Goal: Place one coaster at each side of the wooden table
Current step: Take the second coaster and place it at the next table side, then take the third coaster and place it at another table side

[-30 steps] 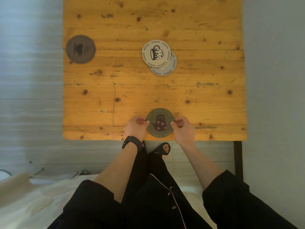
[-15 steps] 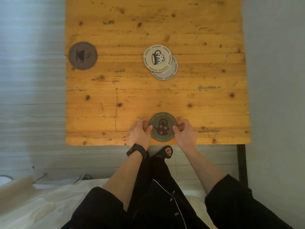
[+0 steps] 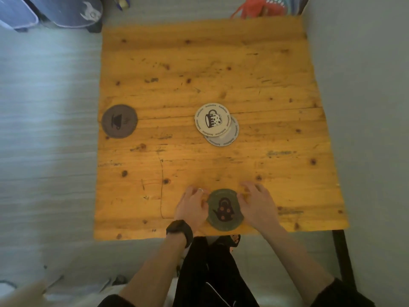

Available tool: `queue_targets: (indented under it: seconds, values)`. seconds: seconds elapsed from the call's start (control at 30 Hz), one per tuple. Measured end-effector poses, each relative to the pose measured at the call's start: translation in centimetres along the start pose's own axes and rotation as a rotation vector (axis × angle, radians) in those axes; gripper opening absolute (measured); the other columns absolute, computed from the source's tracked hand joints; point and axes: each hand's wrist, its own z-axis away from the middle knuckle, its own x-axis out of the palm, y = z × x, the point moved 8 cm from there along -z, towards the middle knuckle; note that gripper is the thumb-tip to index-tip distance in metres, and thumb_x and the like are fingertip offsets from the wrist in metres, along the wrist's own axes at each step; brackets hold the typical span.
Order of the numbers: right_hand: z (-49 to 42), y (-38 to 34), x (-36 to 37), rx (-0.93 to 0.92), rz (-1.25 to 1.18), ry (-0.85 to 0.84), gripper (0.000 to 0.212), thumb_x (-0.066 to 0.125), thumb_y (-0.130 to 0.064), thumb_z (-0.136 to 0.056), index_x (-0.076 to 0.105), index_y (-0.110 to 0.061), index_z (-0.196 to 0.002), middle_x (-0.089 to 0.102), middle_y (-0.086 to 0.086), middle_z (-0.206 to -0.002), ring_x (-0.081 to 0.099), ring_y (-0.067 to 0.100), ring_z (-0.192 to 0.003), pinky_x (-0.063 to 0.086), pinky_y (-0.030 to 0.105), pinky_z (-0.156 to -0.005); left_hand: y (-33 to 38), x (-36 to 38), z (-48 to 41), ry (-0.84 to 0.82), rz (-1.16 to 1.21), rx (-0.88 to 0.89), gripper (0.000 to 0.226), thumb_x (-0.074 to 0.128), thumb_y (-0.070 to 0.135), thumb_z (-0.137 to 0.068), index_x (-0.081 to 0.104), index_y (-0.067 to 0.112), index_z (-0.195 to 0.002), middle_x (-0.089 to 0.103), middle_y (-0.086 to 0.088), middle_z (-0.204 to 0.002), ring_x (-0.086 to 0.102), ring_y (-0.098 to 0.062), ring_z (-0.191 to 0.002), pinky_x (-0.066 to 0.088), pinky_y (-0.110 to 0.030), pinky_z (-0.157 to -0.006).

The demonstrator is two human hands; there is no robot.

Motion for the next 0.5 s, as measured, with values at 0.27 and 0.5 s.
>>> queue_targets:
  seconds: [0.27, 0.5]
  values:
    - [-8.2, -1.5, -1.6, 0.007, 0.200, 0.172, 0.066, 0.027, -0.065, -0.098, 0.006, -0.045, -0.157, -0.011, 0.000, -0.170, -0.014, 0.028, -0.155, 0.001, 0.059, -0.121, 2.2, -9.3, -11.7, 0.254, 0.401, -0.187, 0.046, 0.058, 0.037, -0.093, 0.050, 0.019, -0.134, 0.056, -0.004, -0.131, 0.060, -0.021, -0.103, 0.053, -0.035, -0.084]
    - [-8.7, -0.3, 0.4, 0.037, 0.263, 0.116, 0.069, 0.008, -0.072, -0.097, -0.026, -0.045, -0.151, -0.040, -0.003, -0.160, -0.038, 0.023, -0.147, -0.014, 0.062, -0.118, 4.7, -12.2, -15.9, 0.315, 0.325, -0.252, 0.063, 0.063, 0.050, -0.089, 0.044, 0.015, -0.137, 0.061, -0.006, -0.129, 0.063, -0.025, -0.099, 0.055, -0.036, -0.080]
